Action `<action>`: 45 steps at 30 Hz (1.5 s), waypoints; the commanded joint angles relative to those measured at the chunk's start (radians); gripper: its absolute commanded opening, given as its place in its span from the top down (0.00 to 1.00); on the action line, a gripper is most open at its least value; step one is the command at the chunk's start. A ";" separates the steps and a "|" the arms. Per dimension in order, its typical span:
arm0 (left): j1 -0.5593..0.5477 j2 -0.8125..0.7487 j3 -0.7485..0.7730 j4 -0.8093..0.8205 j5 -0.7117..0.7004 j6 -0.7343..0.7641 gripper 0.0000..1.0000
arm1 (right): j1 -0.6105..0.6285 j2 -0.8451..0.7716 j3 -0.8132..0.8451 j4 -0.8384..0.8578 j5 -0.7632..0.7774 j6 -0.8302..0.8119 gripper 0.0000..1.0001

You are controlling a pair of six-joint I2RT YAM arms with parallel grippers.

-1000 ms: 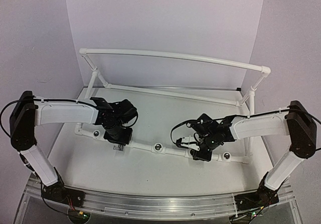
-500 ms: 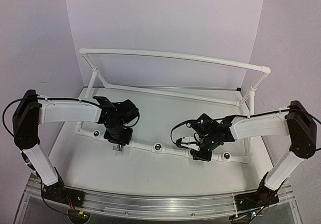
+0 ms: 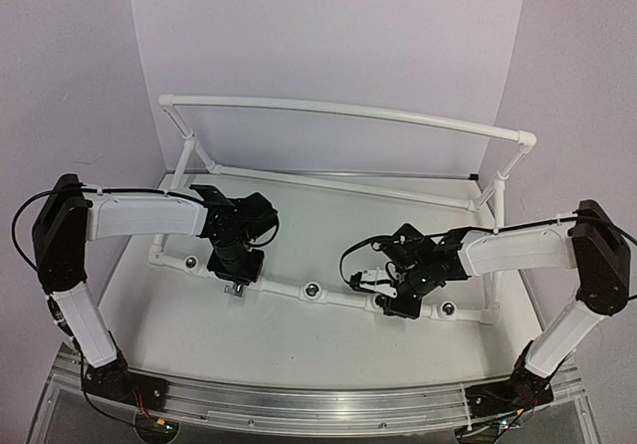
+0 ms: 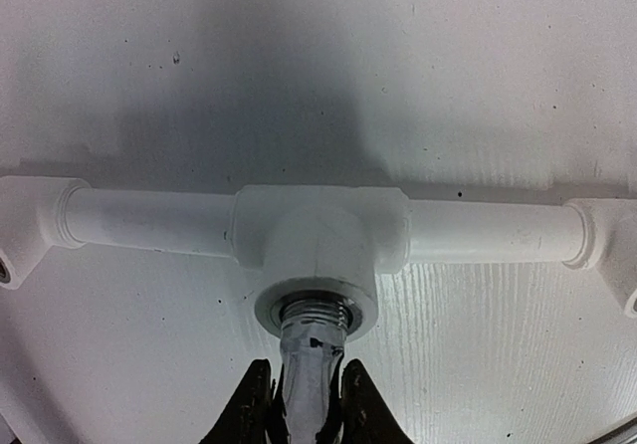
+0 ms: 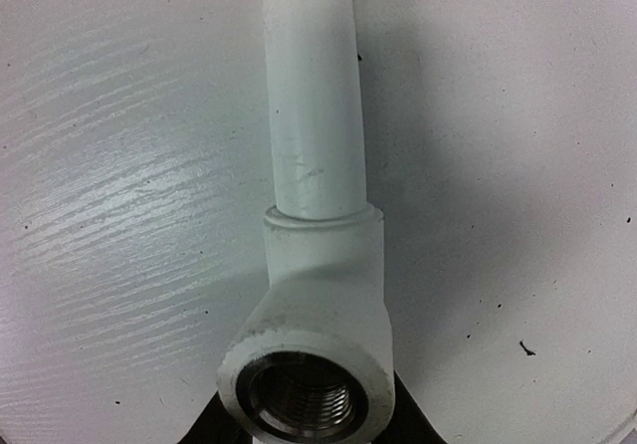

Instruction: Install the water faucets

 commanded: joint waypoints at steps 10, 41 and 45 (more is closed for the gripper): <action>0.030 0.050 0.095 -0.032 0.030 0.063 1.00 | -0.006 0.009 -0.033 -0.003 -0.101 0.059 0.74; 0.012 0.125 0.173 -0.087 -0.099 0.420 1.00 | -0.006 0.013 -0.036 -0.003 -0.085 0.059 0.74; 0.005 0.140 0.212 -0.124 -0.082 0.415 1.00 | -0.006 0.012 -0.037 -0.003 -0.084 0.060 0.75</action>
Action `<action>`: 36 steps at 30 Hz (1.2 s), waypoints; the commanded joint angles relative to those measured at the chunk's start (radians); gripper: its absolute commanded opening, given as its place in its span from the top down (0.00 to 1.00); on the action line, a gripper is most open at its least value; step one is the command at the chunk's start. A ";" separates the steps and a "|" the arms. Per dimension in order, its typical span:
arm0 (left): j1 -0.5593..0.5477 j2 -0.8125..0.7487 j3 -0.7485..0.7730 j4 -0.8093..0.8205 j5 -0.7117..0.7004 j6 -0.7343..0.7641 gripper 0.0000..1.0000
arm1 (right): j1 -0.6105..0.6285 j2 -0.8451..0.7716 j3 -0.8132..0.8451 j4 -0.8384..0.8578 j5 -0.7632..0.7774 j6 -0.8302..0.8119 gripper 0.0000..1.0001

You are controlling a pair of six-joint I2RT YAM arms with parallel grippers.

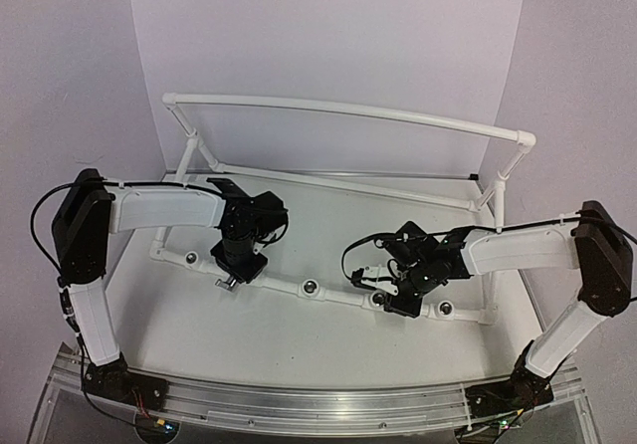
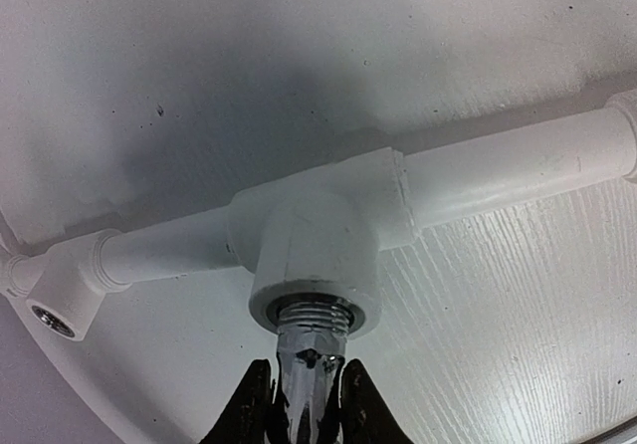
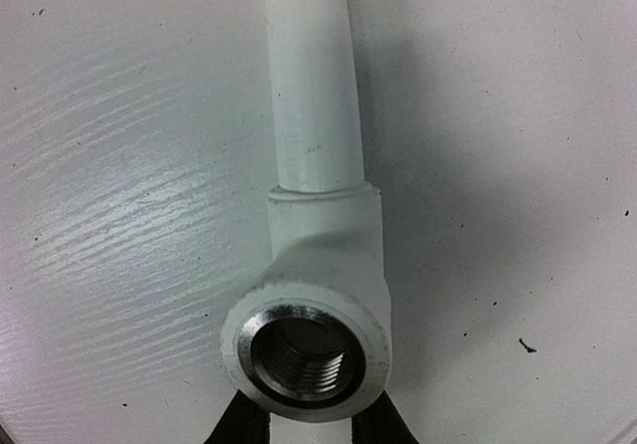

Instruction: Install the water faucets

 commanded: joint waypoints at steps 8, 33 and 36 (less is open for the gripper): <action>-0.007 0.049 0.142 -0.065 -0.007 0.030 1.00 | 0.002 0.026 -0.029 -0.013 -0.060 0.032 0.75; -0.007 0.042 0.070 0.044 -0.139 0.180 1.00 | 0.003 0.027 -0.031 -0.013 -0.064 0.032 0.75; -0.018 0.040 0.062 0.061 -0.161 0.214 1.00 | 0.002 0.028 -0.031 -0.013 -0.064 0.032 0.75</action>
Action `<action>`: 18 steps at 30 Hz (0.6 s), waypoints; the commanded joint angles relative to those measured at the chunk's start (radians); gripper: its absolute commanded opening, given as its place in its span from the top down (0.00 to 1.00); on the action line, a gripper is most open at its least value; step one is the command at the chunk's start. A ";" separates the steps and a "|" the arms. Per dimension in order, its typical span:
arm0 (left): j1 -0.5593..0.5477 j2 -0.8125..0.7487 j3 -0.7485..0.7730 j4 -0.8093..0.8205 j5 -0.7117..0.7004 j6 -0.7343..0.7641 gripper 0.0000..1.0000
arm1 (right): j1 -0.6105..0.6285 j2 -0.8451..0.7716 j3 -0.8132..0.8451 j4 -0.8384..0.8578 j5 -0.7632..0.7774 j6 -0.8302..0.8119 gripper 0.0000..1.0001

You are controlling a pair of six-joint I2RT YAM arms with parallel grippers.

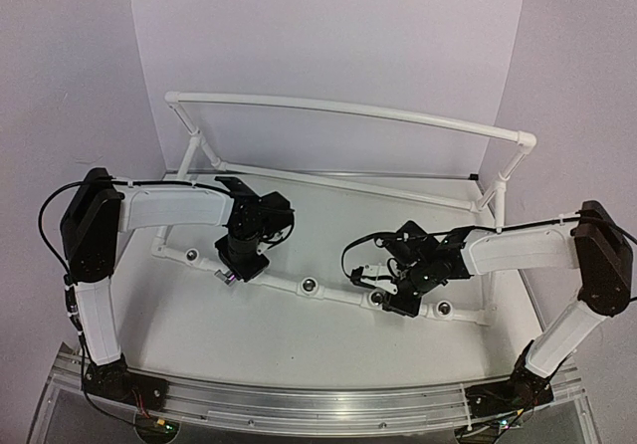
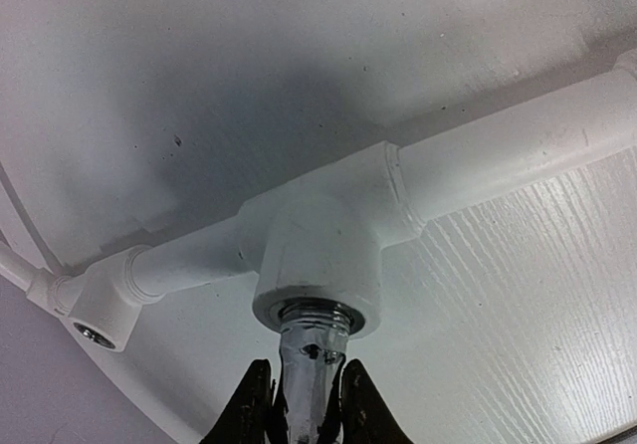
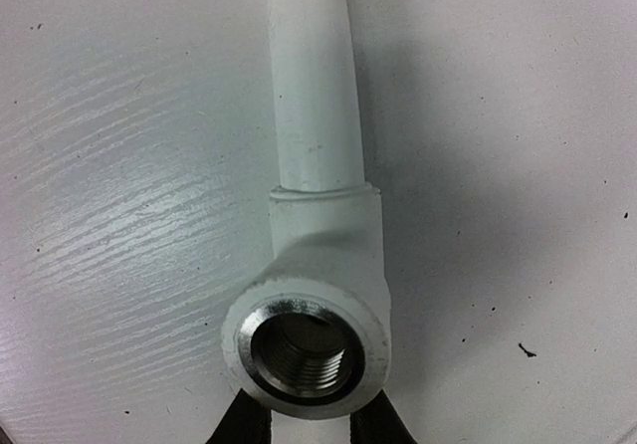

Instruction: Install the water faucets

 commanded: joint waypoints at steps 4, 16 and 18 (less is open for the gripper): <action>-0.048 -0.005 -0.029 0.146 -0.170 0.153 1.00 | 0.005 0.026 -0.028 -0.031 -0.057 0.020 0.75; -0.096 -0.001 -0.109 0.236 -0.257 0.419 1.00 | 0.006 0.017 -0.031 -0.032 -0.060 0.020 0.76; -0.105 -0.006 -0.127 0.252 -0.273 0.459 1.00 | 0.006 0.018 -0.032 -0.032 -0.060 0.020 0.76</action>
